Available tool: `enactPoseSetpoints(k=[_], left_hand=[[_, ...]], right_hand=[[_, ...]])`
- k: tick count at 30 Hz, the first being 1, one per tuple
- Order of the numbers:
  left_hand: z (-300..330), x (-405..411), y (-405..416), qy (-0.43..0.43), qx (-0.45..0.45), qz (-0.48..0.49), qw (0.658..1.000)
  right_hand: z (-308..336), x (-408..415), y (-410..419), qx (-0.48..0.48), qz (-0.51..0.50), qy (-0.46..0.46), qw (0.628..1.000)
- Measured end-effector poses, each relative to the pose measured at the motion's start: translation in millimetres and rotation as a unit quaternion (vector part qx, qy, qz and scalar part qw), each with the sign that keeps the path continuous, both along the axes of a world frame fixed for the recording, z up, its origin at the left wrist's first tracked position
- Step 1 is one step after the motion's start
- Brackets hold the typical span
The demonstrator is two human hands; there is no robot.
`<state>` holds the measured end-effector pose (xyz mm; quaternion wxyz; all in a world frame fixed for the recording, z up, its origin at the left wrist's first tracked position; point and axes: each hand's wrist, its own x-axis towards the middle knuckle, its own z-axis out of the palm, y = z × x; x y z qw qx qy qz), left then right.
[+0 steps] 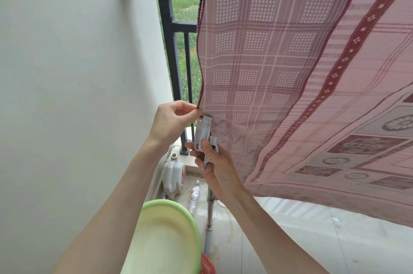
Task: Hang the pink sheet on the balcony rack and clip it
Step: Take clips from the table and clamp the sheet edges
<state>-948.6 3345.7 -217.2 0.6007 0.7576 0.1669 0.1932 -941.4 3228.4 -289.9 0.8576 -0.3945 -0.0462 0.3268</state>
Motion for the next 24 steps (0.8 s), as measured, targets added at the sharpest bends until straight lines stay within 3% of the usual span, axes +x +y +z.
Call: enactPoseSetpoints(k=[11,24], left_hand=[[4,-1,2,0.031,0.103,0.025,0.994],[15,-5,0,0.087,0.052,-0.007,0.995]], right_hand=[[-8,9,9,0.095,0.025,0.037,0.994],[-7,14,8,0.086,0.047,0.059,0.993]])
